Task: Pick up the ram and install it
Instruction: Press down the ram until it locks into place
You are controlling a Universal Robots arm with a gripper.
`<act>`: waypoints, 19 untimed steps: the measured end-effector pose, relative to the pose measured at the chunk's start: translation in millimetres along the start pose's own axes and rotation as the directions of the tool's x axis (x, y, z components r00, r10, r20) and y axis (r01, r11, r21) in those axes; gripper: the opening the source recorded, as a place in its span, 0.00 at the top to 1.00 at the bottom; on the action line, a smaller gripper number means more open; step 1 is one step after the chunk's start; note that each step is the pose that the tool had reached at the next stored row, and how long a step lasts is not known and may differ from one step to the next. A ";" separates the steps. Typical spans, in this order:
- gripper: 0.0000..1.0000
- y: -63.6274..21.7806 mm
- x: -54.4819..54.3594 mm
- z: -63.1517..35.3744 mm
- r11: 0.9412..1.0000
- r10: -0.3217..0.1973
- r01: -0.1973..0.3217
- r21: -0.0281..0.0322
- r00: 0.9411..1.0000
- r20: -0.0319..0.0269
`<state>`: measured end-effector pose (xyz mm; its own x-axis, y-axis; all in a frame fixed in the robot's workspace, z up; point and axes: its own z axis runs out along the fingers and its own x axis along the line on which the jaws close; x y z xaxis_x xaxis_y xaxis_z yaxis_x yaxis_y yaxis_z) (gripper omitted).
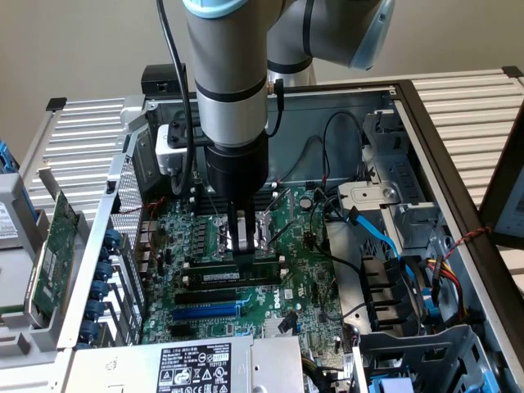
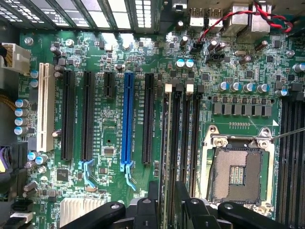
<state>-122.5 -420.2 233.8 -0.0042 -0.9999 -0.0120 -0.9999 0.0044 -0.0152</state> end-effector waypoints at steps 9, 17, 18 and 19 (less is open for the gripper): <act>0.72 0.2 0.0 -2.6 1.000 0.000 0.000 -0.009 1.000 -0.002; 0.80 1.0 0.0 -7.0 1.000 0.000 0.000 -0.015 1.000 -0.002; 0.87 1.2 0.0 -7.1 1.000 0.000 0.000 -0.016 1.000 -0.002; 0.87 1.4 0.0 -7.1 1.000 0.000 0.000 -0.016 1.000 -0.002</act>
<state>-123.9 -420.3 240.9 -0.0043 -0.9999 -0.0096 -1.0000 0.0043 0.0012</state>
